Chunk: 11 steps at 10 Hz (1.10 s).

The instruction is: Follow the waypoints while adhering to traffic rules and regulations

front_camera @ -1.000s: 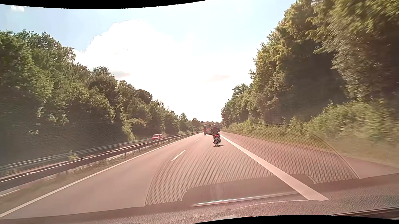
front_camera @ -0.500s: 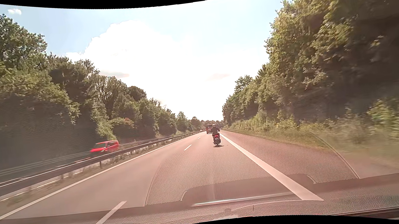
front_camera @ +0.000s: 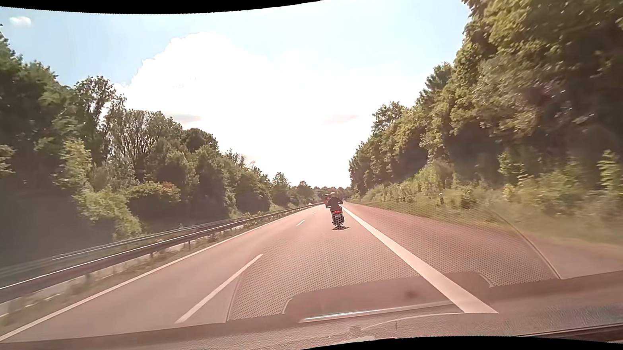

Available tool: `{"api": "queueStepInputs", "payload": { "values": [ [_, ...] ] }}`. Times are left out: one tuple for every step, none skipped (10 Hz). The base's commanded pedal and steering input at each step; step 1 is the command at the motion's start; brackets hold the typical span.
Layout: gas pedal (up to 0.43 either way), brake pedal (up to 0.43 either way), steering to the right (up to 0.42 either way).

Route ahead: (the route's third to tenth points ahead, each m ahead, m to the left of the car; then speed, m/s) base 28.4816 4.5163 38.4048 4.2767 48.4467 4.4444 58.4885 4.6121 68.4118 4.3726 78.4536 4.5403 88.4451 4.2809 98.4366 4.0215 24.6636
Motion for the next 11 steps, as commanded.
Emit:
{"api": "queueStepInputs", "payload": {
  "values": [
    [0.220,0.012,-0.004],
    [0.209,0.012,-0.004],
    [0.209,0.012,-0.004],
    [0.197,0.012,-0.003],
    [0.197,0.012,-0.003],
    [0.197,0.012,-0.003],
    [0.197,0.012,-0.003],
    [0.197,0.012,-0.002],
    [0.197,0.012,-0.002],
    [0.197,0.012,-0.002],
    [0.197,0.012,-0.002]
  ]
}}
